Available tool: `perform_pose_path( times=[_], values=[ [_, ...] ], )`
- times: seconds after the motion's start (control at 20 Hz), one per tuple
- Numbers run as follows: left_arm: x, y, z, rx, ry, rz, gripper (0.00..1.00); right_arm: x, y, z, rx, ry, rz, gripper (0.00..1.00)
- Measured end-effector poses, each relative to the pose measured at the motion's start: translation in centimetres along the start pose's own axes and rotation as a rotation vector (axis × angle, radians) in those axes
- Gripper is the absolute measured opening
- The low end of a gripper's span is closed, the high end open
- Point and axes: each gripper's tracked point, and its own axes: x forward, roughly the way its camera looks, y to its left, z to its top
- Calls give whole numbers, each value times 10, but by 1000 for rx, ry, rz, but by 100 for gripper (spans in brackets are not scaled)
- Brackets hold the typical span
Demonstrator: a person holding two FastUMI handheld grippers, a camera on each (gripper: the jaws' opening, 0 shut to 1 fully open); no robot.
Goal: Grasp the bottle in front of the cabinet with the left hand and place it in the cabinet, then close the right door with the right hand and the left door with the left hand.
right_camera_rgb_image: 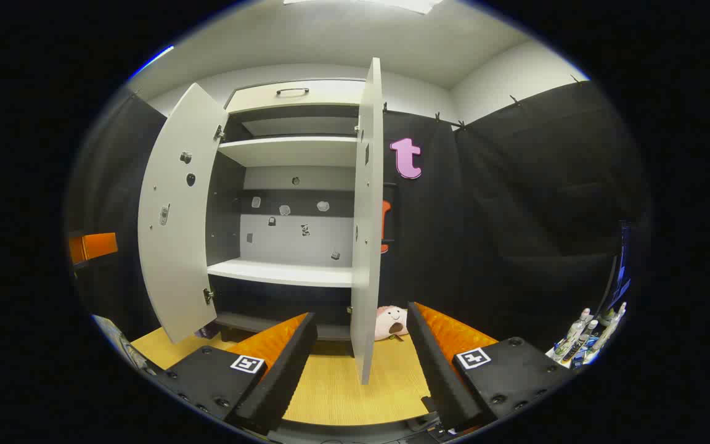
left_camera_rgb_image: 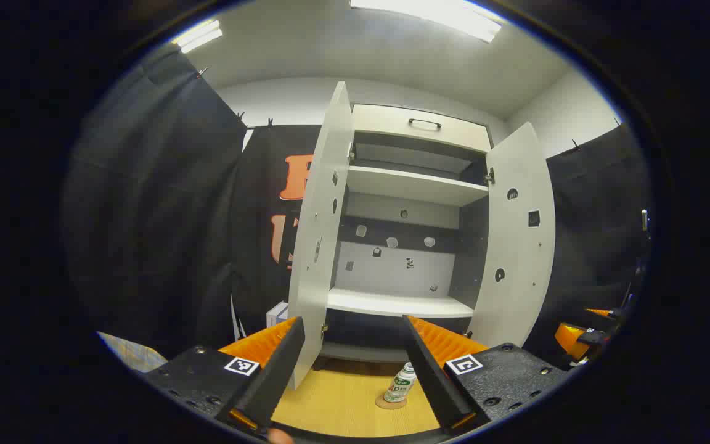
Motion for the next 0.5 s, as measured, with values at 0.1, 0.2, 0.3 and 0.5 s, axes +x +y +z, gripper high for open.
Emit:
perform_pose_path(
  times=[0.1, 0.2, 0.3, 0.5],
  values=[
    [0, 0, 6, 11, -22, 7, 95, -1, 2, 7, -17, -33, 1, 97],
    [0, -3, 10, 31, -41, -5, 95, -3, 3, 12, -42, -57, 3, 97],
    [-2, -7, 13, 61, -55, -16, 95, -3, 4, 13, -56, -64, 4, 97],
    [1, -13, 8, 46, -44, -33, 95, -1, 9, 9, -28, -49, 19, 97]
  ],
)
